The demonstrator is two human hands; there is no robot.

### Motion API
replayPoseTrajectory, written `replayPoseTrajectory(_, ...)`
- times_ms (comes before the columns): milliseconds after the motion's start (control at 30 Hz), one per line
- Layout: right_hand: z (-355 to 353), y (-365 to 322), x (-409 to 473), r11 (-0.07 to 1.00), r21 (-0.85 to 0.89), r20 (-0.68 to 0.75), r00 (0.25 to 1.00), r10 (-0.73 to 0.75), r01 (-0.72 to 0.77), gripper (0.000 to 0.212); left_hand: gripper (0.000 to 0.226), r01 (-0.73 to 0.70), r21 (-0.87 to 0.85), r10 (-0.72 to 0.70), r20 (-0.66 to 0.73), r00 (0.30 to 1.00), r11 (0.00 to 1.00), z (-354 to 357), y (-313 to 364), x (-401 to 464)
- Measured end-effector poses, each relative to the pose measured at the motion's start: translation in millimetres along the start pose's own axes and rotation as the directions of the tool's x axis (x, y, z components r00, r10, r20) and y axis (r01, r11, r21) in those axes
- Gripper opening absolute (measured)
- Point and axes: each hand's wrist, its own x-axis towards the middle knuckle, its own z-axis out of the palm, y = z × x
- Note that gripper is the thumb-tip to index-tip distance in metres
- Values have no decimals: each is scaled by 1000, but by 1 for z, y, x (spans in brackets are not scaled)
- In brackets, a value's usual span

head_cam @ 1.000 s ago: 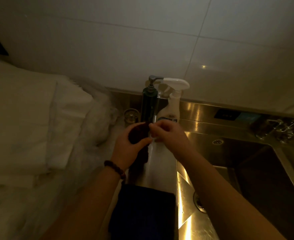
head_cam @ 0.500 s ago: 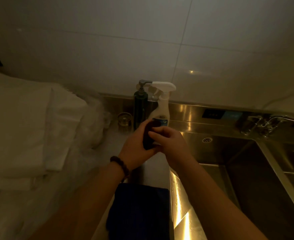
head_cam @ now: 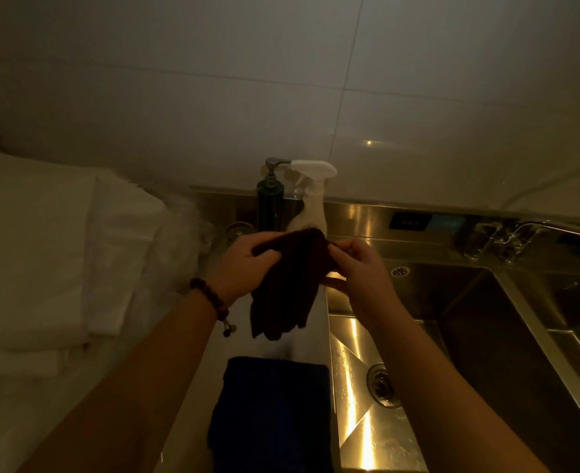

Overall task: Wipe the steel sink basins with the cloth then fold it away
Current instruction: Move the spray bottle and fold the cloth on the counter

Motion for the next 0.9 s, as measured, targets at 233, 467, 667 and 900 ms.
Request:
replayPoseTrajectory(233,-19,6,33,925,-379,-137,987,-87,28,11,23,35,122,-14,-174,985,992,-38,-8,12)
replayPoseTrajectory(467,-35,-4,75,803,-582,-65,977,-205,130,21,18,-8,394,91,-195,977,919,-73,-19,47)
replayPoseTrajectory(667,-46,7,103,446,-830,229,934,-274,334,17,28,-58,625,213,-177,961,779,-84,-39,66)
replayPoseTrajectory(900,-83,78,73,21,-892,449,891,-62,451,22,40,-3,766,-89,79,993,643,-47,-108,17)
